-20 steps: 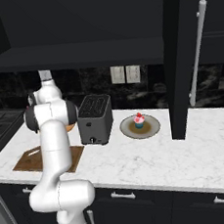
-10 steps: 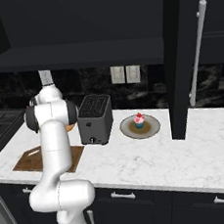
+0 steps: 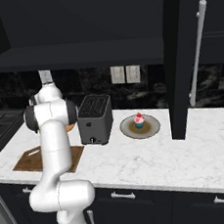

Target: From the different types of pastries on the counter, select a croissant and place it on the cutting board. Then retrieve a jar of jam from the cabinet and place it alongside the croissant on the cutting board.

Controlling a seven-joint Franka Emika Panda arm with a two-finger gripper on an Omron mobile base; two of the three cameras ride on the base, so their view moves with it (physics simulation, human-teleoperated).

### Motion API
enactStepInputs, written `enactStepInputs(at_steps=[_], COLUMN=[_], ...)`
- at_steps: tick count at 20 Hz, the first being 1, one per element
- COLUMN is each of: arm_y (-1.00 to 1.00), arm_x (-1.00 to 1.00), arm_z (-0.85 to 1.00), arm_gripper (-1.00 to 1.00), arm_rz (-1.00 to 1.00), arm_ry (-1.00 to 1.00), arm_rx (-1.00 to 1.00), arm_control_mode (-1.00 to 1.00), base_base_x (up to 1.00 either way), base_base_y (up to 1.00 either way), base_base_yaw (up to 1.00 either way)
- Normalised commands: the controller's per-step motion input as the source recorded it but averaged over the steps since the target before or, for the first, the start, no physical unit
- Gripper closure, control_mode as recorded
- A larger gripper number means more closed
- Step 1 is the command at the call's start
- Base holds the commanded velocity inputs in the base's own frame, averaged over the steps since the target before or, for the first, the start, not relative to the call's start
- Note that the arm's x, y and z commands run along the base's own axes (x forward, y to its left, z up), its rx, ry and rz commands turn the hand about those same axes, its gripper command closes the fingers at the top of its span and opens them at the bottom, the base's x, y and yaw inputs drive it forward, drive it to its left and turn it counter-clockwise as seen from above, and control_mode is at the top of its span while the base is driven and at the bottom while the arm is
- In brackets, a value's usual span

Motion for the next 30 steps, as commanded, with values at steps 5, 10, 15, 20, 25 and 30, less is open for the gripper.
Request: enactStepInputs(at_steps=[5,10,15,20,25,30], arm_y=[0.0,-0.06,-0.12,-0.14,-0.08,0.0], arm_x=[-0.13,-0.56,-0.6,-0.62,-0.58,-0.46], arm_z=[0.26,0.01,0.11,0.18,0.18,0.03], arm_gripper=[1.0,1.0,1.0,1.0,1.0,1.0], arm_rz=[-0.02,-0.03,-0.05,-0.07,-0.05,-0.02], arm_ry=[0.0,0.01,0.0,0.0,-0.02,-0.03], arm_rx=[0.0,0.0,0.0,0.0,0.0,0.0], arm_control_mode=[-1.0,-1.0,-1.0,-1.0,-1.0,-1.0], base_base_x=[0.0,0.0,0.0,0.0,0.0,0.0], base_base_y=[0.0,0.0,0.0,0.0,0.0,0.0], base_base_yaw=[0.0,0.0,0.0,0.0,0.0,0.0])
